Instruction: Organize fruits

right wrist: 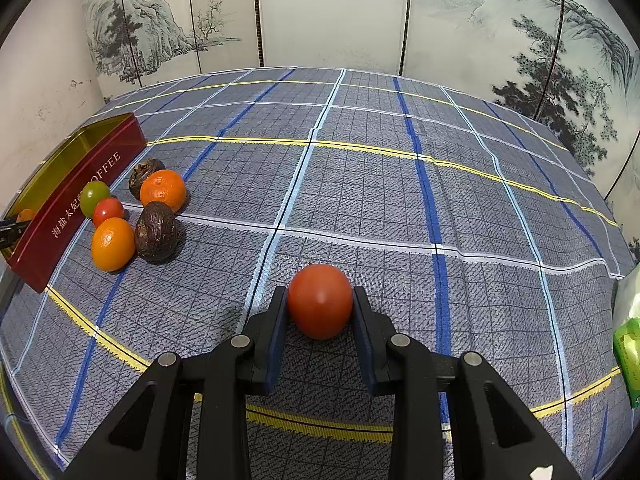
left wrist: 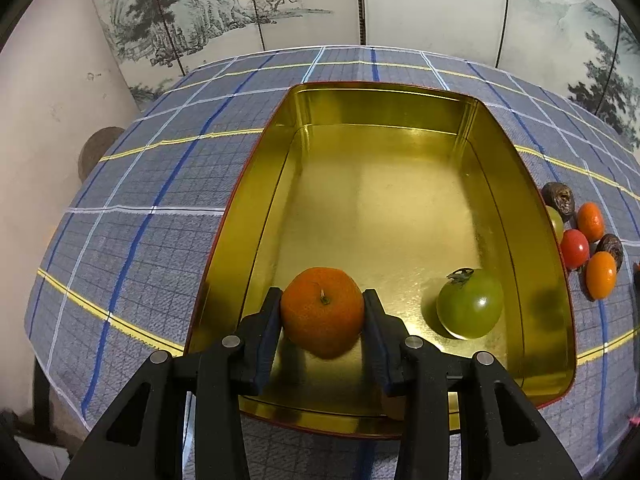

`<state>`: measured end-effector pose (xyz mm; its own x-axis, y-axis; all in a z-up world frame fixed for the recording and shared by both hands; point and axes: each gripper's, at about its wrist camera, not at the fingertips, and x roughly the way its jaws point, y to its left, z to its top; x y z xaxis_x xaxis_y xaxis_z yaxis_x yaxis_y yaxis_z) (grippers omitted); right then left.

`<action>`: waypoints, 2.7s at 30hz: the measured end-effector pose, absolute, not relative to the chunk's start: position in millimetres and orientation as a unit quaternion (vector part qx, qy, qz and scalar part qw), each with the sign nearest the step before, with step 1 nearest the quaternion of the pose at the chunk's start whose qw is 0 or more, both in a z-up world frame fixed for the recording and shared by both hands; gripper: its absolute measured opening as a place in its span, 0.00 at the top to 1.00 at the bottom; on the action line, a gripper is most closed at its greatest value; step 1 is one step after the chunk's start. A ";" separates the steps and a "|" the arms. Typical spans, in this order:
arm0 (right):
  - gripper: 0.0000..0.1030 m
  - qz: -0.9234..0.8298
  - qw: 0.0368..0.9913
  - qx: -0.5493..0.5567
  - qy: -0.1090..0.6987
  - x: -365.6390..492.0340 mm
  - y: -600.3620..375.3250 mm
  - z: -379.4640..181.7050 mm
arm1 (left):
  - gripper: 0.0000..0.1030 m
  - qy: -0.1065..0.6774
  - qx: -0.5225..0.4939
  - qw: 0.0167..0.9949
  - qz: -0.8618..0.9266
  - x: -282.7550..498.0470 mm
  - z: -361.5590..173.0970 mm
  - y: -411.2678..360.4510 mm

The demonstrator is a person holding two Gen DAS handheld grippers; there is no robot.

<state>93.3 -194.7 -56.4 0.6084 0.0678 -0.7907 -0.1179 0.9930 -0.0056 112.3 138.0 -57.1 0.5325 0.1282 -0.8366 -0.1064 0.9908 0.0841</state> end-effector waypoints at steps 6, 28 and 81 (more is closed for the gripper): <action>0.72 0.052 0.896 -0.030 0.439 93.8 -194.7 -56.5 | 0.60 0.478 0.018 0.875 0.070 113.4 -58.3 138.5; 0.72 0.051 0.896 -0.030 0.440 93.9 -193.9 -56.7 | 0.47 0.441 0.008 0.895 0.061 99.8 -29.0 141.1; 0.73 0.296 0.864 -0.097 0.396 79.4 24.7 13.4 | 0.30 0.407 -0.063 0.901 0.135 7.3 -8.3 205.8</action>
<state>79.4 24.7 13.4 0.5113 0.4350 -0.7412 -0.5889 0.8054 0.0665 7.3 205.8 -8.3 0.6321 0.1925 -0.7506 -0.2945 0.9557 -0.0029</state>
